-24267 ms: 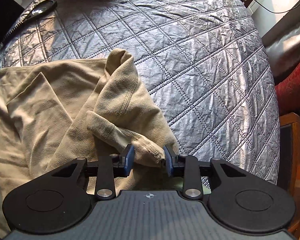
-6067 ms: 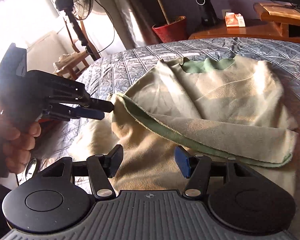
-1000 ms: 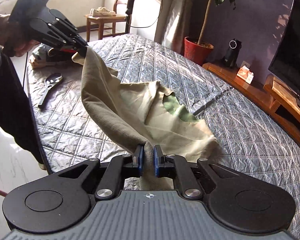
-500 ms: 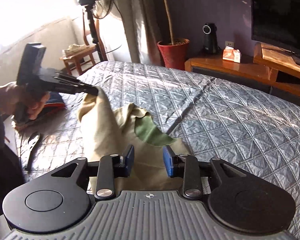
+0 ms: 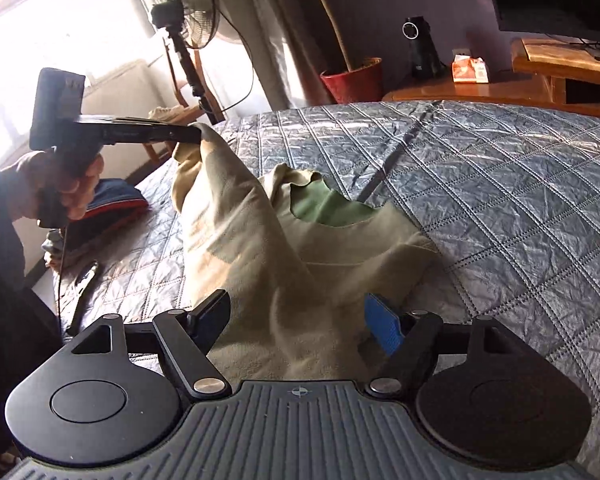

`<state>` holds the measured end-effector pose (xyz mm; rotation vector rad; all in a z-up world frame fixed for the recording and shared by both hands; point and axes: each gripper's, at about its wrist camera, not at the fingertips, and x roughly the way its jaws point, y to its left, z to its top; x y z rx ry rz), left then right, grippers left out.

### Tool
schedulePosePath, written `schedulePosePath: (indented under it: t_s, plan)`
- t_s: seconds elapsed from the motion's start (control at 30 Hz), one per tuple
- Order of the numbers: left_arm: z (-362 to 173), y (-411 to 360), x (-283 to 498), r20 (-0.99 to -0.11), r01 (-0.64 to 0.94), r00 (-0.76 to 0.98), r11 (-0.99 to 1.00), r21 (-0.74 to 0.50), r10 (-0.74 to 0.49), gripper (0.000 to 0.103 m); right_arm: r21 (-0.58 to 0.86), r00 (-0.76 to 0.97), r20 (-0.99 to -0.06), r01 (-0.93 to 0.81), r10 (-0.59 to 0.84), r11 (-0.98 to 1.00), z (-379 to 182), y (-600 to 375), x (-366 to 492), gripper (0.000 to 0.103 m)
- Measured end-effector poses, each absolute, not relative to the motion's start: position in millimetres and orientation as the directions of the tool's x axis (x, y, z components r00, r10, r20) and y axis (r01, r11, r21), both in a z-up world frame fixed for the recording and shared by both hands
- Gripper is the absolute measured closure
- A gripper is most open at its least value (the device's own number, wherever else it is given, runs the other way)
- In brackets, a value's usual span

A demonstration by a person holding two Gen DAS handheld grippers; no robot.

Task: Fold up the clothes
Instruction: 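Lift the held edge with both grippers, fold it over, open both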

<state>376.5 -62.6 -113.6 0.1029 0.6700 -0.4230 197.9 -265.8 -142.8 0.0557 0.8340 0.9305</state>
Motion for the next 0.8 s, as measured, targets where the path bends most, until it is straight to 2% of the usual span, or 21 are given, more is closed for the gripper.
schedulePosePath:
  t_s: [0.07,0.13,0.23,0.47,0.6,0.8]
  plan:
    - [-114,-60,379,-0.619,0.407,0.701,0.912,-0.059,-0.353,0.099,0.391,0.276,-0.64,-0.686,0.717,0.613,-152,-259,205,0.044]
    - [-115,-59,382,-0.622,0.406,0.7,0.912,-0.06,-0.352,0.099,0.407,0.264,-0.642,-0.678,0.72,0.612,-156,-259,206,0.072]
    - [-115,-58,385,-0.621,0.405,0.701,0.912,-0.058,-0.351,0.099,0.396,0.291,-0.628,-0.678,0.721,0.619,-151,-261,200,0.093]
    - [-116,-49,410,-0.61,0.335,0.718,0.935,-0.121,-0.336,0.099,0.401,0.392,-0.539,-0.659,0.745,0.636,-113,-274,198,0.094]
    - [-128,-48,436,-0.63,0.251,0.716,0.953,-0.17,-0.301,0.099,0.379,0.414,-0.577,-0.628,0.704,0.68,-120,-266,229,0.094]
    - [-151,-55,451,-0.719,0.181,0.666,0.978,-0.104,-0.2,0.099,0.335,0.441,-0.641,-0.576,0.628,0.746,-135,-250,278,0.094]
